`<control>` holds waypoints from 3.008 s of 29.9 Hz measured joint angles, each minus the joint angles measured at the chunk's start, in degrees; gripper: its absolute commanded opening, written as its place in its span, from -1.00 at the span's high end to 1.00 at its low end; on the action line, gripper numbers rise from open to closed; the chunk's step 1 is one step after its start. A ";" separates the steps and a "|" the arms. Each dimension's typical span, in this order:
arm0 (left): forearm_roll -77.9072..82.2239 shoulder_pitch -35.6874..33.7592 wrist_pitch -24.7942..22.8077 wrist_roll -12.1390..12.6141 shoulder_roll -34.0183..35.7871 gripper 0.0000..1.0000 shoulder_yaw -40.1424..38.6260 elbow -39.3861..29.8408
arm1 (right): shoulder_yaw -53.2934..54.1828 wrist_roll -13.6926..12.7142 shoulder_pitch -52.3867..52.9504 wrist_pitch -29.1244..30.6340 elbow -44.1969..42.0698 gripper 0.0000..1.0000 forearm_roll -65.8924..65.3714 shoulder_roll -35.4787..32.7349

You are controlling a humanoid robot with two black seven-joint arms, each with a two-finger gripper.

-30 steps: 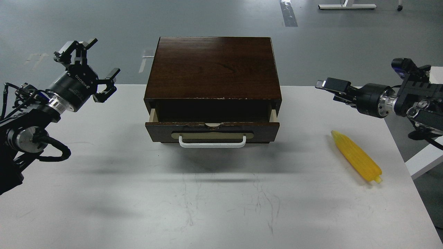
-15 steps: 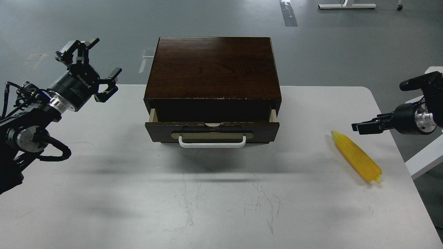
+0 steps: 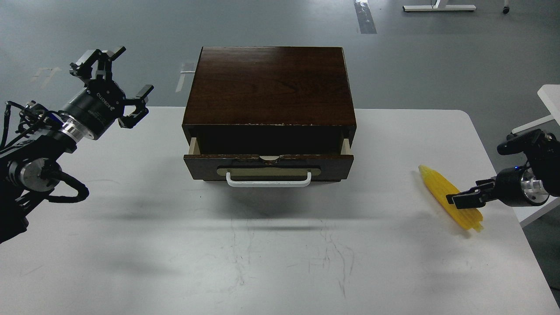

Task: Put corn in drawer with both arms
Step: 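Move the right gripper down to the yellow corn cob and grasp it, then lift the corn cob with the right gripper over the box, then lower the corn into the open drawer and open the right gripper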

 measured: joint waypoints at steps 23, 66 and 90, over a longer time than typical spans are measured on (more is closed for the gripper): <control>0.00 0.20 0.00 0.00 0.01 -0.96 -0.29 0.00 | -3.49 -0.01 2.85 -7.10 0.31 1.00 0.57 2.28; 1.58 -1.11 0.00 -0.02 2.59 -0.96 -0.34 -0.18 | -22.06 0.00 46.56 -25.93 17.15 1.00 10.38 42.93; 1.58 -1.56 0.00 -0.02 2.98 -0.96 -0.42 -0.22 | -24.48 0.00 43.99 -25.93 17.28 -0.16 11.00 42.93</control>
